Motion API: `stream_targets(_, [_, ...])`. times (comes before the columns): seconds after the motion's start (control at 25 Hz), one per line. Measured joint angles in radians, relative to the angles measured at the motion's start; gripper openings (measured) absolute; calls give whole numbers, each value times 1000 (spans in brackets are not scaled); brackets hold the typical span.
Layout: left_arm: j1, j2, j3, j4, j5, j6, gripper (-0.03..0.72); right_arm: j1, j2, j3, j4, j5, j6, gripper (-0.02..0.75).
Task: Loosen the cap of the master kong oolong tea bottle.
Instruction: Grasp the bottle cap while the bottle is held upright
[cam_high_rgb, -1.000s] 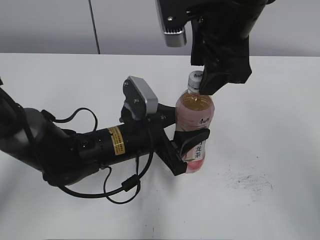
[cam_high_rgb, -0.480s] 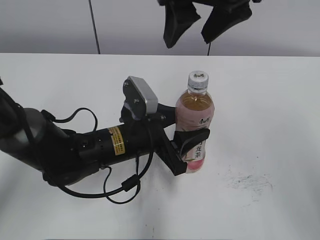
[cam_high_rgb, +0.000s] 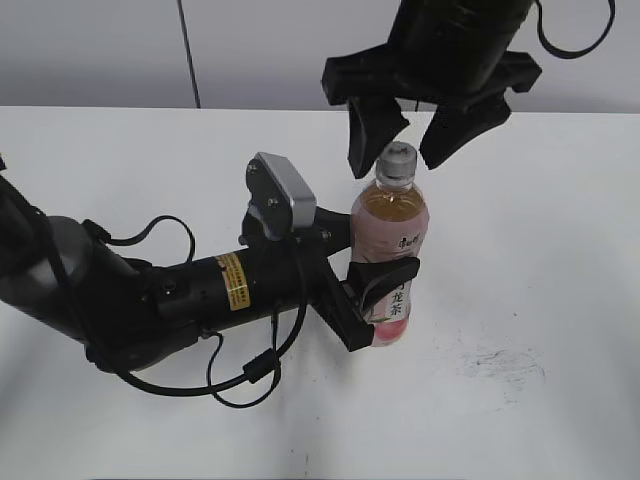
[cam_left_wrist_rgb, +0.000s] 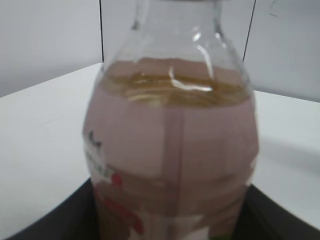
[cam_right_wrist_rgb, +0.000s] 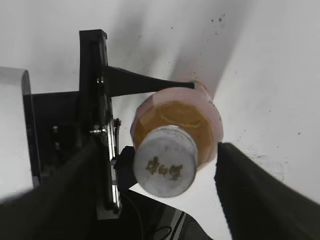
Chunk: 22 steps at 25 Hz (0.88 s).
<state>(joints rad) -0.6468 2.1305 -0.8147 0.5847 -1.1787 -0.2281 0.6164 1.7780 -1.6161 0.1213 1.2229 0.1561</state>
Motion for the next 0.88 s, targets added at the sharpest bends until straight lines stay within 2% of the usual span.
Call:
stream_targets(0.08, [0,0,0,0,0,0,394,0,0,2,0,0,0,457])
stream_targets(0.2, [0,0,0,0,0,-1,394,0,0,4,-14,0,-36,266])
stream_targets(0.36, [0,0,0,-1,0,-1,394,0,0,4,-23,0,-319,271])
stream_targets(0.6, [0,0,0,2,0,0,394,0,-1,4,-32,0,-1160,271])
stream_targets(0.64, [0,0,0,3,0,0,394,0,-1,4,-32,0,-1242,271])
stream_targets(0.76, [0,0,0,3,0,2,394,0,-1,4,-34,0,-1367,271])
stream_targets(0.88, [0,0,0,3,0,3,394,0,-1,4,-34,0,-1390,271])
